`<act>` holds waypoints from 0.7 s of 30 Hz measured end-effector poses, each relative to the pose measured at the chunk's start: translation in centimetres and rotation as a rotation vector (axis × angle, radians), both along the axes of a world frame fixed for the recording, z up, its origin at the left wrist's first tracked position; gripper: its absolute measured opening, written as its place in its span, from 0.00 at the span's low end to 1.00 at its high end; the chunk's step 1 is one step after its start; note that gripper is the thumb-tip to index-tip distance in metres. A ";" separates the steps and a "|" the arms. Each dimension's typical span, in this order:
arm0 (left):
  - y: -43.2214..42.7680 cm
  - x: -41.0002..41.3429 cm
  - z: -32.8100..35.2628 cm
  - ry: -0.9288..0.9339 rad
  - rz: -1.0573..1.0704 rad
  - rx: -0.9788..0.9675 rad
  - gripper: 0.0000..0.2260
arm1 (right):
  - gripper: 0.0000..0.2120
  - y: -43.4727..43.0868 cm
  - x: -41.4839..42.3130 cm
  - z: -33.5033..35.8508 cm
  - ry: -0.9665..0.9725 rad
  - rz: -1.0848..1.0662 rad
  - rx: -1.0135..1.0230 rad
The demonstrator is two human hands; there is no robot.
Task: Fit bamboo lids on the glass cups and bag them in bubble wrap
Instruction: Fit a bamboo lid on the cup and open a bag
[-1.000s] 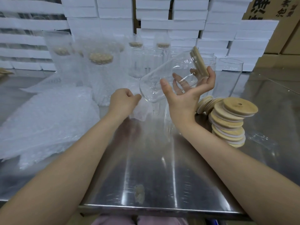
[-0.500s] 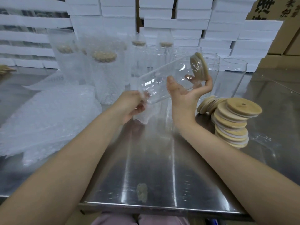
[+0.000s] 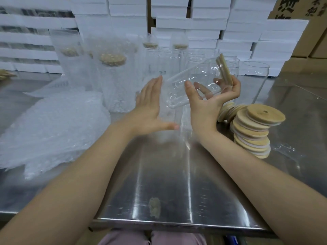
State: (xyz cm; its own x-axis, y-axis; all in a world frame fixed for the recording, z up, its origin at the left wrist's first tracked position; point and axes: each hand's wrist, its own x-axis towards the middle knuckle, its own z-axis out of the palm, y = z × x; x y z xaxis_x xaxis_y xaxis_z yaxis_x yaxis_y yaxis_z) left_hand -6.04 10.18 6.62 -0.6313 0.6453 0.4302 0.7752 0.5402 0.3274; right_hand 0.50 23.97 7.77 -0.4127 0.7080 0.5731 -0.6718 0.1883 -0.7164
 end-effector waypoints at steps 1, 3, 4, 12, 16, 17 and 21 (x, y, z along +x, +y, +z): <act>0.1 0.0 -0.2 0.065 -0.025 0.005 0.54 | 0.40 0.0 0.1 0.1 0.006 0.007 0.005; 0.1 -0.3 0.0 0.165 -0.067 0.127 0.48 | 0.41 -0.4 0.2 0.1 0.015 0.025 0.007; 0.1 -0.2 0.2 0.204 -0.074 0.189 0.46 | 0.41 -0.6 0.3 0.1 0.022 0.036 0.005; 1.2 0.9 0.3 0.026 -0.259 0.437 0.41 | 0.39 -1.1 0.7 0.8 0.047 0.052 0.018; 2.0 2.2 0.6 -0.291 -0.328 0.554 0.44 | 0.41 -0.5 0.3 0.3 0.015 0.007 -0.033; 2.1 2.2 0.5 -0.369 -0.350 0.579 0.45 | 0.41 -0.3 0.2 0.2 0.008 0.002 -0.031; 1.4 1.3 0.1 -0.508 -0.336 0.448 0.48 | 0.39 0.0 0.2 0.1 0.010 0.001 0.048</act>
